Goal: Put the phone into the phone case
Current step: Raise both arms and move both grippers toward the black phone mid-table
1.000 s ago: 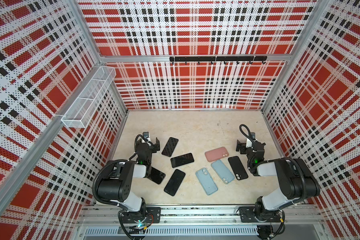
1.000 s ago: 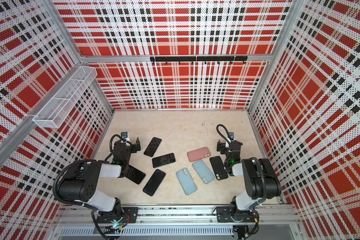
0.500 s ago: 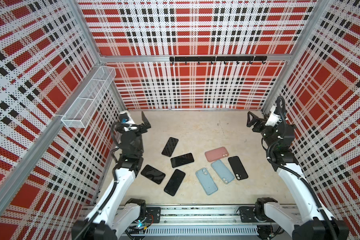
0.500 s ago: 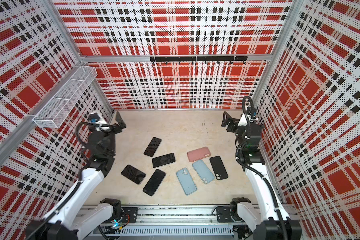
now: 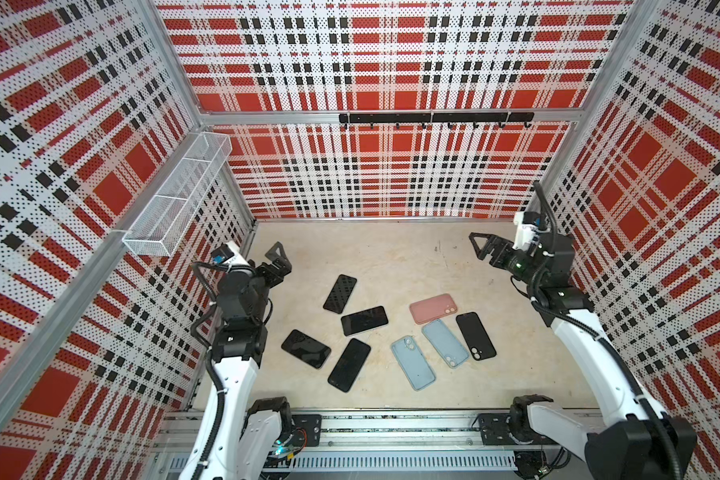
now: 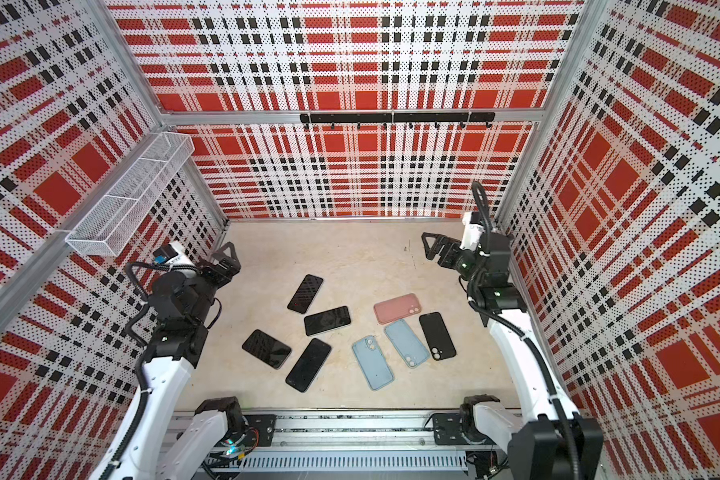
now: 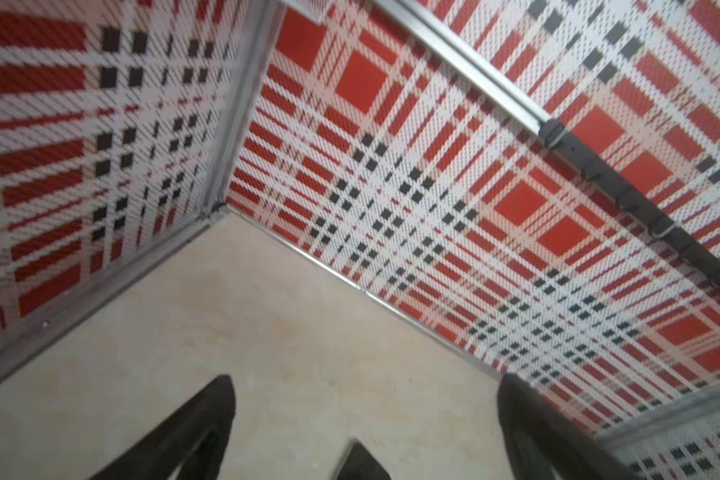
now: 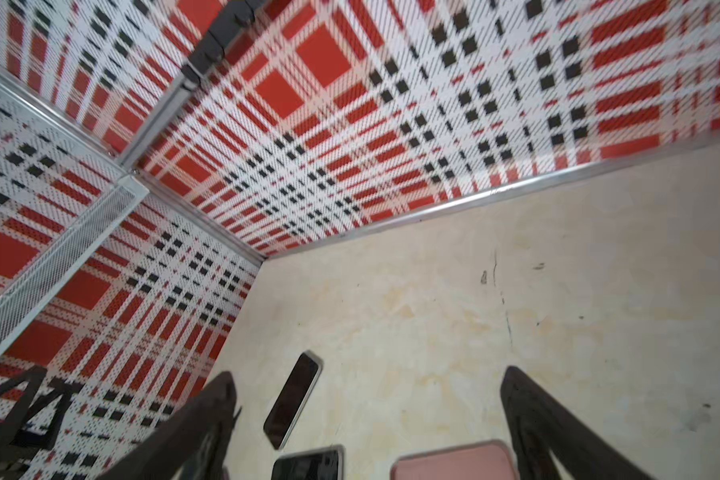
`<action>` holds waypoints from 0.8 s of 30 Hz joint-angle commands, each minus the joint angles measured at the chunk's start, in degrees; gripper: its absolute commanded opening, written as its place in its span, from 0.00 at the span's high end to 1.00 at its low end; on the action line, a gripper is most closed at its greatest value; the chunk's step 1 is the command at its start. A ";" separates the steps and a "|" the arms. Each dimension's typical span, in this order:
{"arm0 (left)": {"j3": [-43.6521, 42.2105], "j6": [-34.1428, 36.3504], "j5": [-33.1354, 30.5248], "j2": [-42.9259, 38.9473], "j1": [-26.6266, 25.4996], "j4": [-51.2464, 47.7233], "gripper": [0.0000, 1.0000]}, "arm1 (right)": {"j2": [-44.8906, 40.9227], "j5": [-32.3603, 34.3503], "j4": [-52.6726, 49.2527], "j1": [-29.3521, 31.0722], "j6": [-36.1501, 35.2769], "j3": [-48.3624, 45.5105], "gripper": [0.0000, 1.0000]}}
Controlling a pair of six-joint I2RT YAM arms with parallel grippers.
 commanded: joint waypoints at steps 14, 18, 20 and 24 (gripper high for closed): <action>7.21 0.52 20.81 27.39 -11.31 -32.55 0.00 | 28.53 1.18 -17.93 24.91 -2.81 13.55 0.00; 7.28 -1.22 23.10 34.00 -14.40 -29.05 0.01 | 33.59 -1.57 -13.90 27.50 1.22 12.74 0.00; 6.99 -2.62 23.77 35.47 -15.32 -27.18 0.00 | 35.76 -3.54 -11.92 28.46 2.82 12.41 0.00; 5.29 -5.12 24.74 36.14 -15.71 -24.79 0.01 | 38.42 -4.10 -10.04 29.50 4.26 12.06 0.00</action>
